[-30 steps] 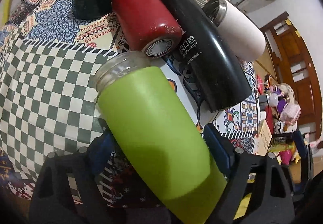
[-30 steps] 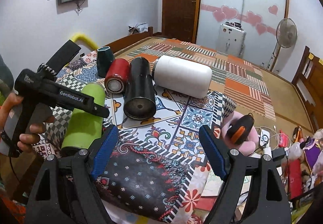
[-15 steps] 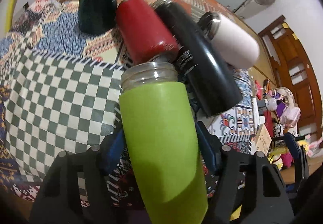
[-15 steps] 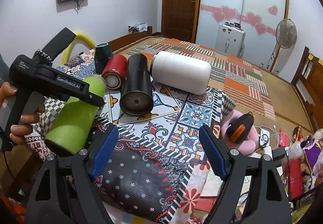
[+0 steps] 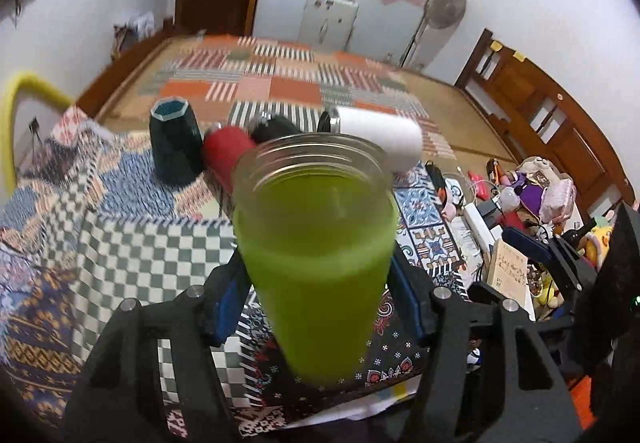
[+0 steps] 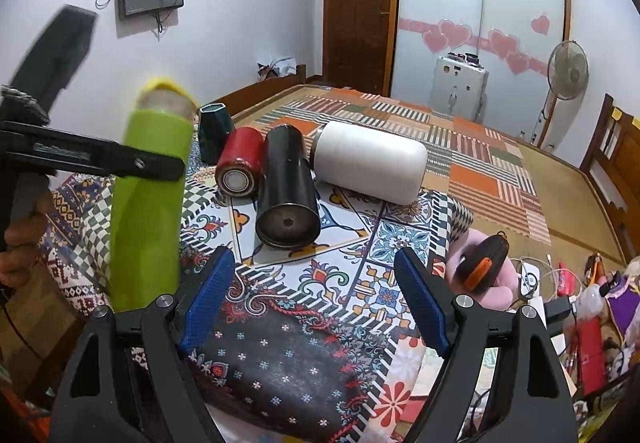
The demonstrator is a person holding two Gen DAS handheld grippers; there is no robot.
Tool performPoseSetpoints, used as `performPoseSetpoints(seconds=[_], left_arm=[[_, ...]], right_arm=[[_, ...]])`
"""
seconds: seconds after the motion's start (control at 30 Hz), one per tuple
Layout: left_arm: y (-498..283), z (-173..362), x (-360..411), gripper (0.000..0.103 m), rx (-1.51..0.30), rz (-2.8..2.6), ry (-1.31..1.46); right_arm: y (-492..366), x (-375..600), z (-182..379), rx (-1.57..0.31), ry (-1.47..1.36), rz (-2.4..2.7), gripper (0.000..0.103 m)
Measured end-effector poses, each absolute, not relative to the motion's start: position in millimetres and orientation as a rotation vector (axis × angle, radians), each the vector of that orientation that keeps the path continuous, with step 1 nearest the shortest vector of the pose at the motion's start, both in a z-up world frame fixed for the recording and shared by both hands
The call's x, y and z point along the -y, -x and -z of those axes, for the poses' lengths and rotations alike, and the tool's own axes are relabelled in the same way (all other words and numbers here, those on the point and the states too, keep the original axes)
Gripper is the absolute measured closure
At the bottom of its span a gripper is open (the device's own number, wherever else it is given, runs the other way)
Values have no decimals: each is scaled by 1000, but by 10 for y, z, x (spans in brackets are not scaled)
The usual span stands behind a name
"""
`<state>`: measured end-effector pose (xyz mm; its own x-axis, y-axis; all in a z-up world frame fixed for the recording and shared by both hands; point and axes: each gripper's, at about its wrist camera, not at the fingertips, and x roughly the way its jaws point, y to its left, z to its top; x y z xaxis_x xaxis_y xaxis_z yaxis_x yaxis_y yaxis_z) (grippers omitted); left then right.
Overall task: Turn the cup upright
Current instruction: 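Lower the upright lime-green bottle onto the bed with the right gripper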
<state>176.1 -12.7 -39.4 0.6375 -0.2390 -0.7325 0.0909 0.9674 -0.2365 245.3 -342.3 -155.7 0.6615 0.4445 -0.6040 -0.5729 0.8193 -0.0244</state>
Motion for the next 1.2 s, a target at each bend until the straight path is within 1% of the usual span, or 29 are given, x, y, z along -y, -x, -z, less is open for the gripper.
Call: performPoseSetpoints(seconds=[0.2,0.33,0.53,0.9,1.2], left_arm=[[-1729,312,257,40,-769,162,101],[-1755,311,327,40,-741,177,50],[-1743,360,415,40,-711,172,-27],[-1851,511,517,40,-770,207,-74],[-1914,546,582,40,-755,207,-100]], right_arm=[[-2432,3379,1479,-587,205,-579,23],[-2409,3363,1415,-553,176,-586,23],[-2409,3370,1369,-506,107,-593,18],[-2418,3316,1450,-471,77,-600,17],[-2408,3324,1473,-455,82,-588,16]])
